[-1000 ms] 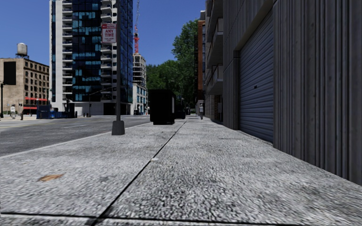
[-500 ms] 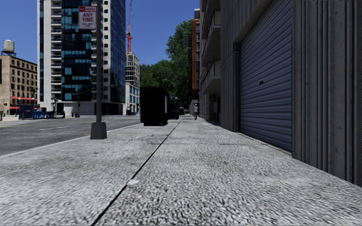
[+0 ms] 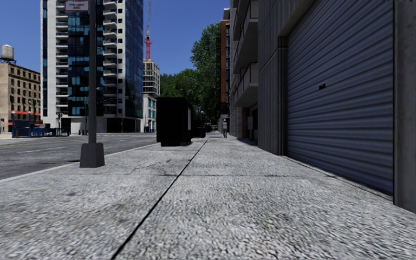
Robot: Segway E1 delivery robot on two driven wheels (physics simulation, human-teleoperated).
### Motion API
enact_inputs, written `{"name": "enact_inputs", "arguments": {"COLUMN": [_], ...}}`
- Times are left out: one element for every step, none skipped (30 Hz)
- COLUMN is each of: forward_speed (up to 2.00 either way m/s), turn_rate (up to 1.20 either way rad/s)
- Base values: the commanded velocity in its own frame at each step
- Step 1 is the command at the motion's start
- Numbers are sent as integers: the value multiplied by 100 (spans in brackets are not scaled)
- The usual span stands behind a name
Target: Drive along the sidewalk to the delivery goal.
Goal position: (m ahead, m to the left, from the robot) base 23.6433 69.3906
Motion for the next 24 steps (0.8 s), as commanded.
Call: {"name": "enact_inputs", "arguments": {"forward_speed": [200,200,200,200,200,200,200,200,200,200,200,200,200,200,200,200,200,200,200,200,200,200,200,200], "turn_rate": [0,0,0,0,0,0,0,0,0,0,0,0,0,0,0,0,0,0,0,-1,-19,-33,-39,-40]}}
